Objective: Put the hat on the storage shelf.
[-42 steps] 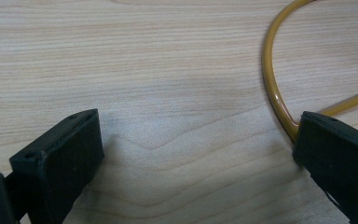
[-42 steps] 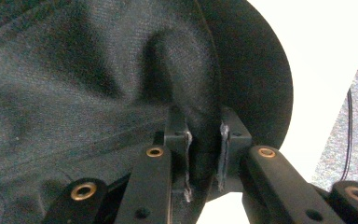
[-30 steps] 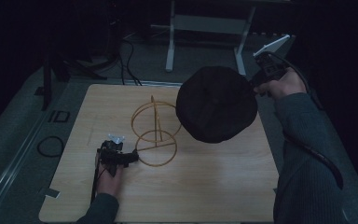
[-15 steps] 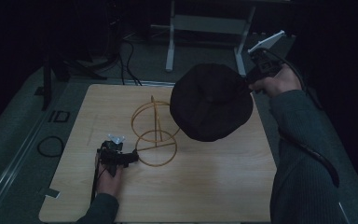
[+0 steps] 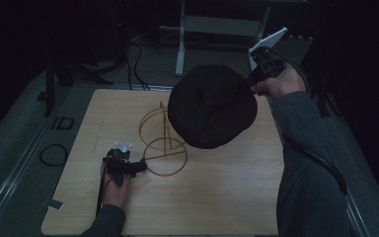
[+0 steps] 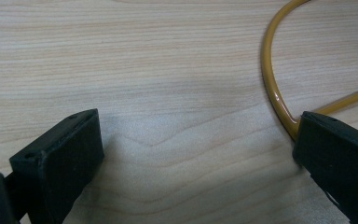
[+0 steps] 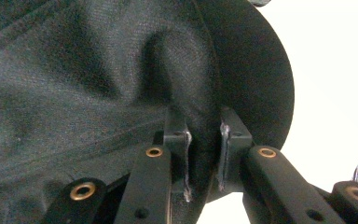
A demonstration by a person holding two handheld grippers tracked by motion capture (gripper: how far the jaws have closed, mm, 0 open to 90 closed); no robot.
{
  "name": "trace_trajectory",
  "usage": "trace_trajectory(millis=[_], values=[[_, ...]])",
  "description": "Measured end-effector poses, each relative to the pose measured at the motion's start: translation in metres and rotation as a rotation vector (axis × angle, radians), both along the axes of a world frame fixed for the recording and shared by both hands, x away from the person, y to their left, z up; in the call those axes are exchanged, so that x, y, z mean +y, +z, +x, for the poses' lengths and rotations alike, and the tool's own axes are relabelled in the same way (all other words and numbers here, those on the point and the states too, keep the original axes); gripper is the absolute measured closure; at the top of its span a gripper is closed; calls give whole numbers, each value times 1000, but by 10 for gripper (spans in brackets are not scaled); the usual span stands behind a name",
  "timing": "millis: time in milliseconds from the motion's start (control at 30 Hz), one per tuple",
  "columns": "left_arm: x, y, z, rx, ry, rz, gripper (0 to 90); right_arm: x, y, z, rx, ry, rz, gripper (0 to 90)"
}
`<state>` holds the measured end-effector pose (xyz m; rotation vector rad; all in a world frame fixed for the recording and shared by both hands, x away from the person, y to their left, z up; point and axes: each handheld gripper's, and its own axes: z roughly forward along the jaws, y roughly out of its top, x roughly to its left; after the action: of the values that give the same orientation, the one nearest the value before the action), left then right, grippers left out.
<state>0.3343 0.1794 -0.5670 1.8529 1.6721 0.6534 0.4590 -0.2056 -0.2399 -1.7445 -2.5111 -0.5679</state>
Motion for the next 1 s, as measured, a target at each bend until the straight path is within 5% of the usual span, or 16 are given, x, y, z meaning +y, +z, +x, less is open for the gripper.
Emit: trace_trajectory(millis=[533, 1000], values=[[0, 0, -1, 1, -3, 1, 12, 36, -6, 5, 9, 68, 12, 771], [0, 0, -1, 0, -3, 1, 12, 90, -18, 10, 20, 154, 9, 766]])
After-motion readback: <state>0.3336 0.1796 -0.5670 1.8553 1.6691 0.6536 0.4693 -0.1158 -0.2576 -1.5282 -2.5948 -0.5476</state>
